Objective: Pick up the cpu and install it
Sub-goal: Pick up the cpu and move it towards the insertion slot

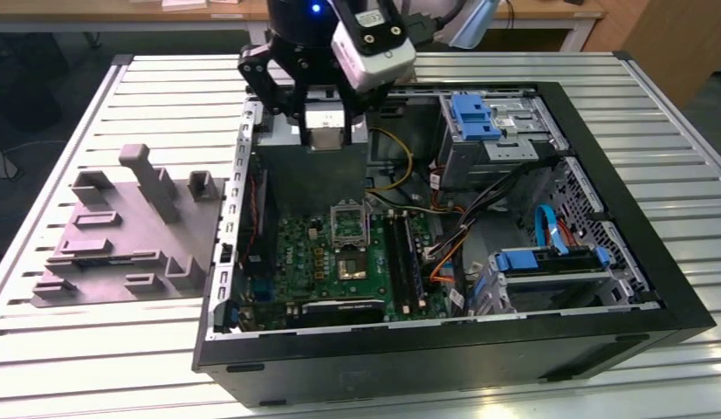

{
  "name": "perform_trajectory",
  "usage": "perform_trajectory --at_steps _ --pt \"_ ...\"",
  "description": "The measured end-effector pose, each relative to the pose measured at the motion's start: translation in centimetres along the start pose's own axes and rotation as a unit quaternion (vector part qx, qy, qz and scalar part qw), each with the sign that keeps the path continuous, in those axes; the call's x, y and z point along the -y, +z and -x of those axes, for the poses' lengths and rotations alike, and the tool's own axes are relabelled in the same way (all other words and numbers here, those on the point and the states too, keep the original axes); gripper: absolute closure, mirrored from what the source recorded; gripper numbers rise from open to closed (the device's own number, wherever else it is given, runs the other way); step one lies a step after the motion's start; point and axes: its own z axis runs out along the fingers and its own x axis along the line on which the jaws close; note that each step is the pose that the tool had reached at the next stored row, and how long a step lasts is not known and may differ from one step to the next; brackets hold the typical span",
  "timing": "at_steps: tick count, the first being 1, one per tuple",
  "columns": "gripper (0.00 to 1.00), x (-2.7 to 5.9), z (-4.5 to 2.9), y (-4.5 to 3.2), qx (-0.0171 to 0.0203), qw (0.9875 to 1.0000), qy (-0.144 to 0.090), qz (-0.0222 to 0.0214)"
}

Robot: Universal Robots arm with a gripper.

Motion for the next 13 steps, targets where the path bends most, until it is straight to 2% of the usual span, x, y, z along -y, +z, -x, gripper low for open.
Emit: perform_trajectory --at_steps 5,13 --pt "0.53 0.06 1.37 0.09 0.0000 1.0000 0.000 0.0001" --pt "0.53 0.77 1.59 0.16 0.0000 1.0000 0.000 0.0000"
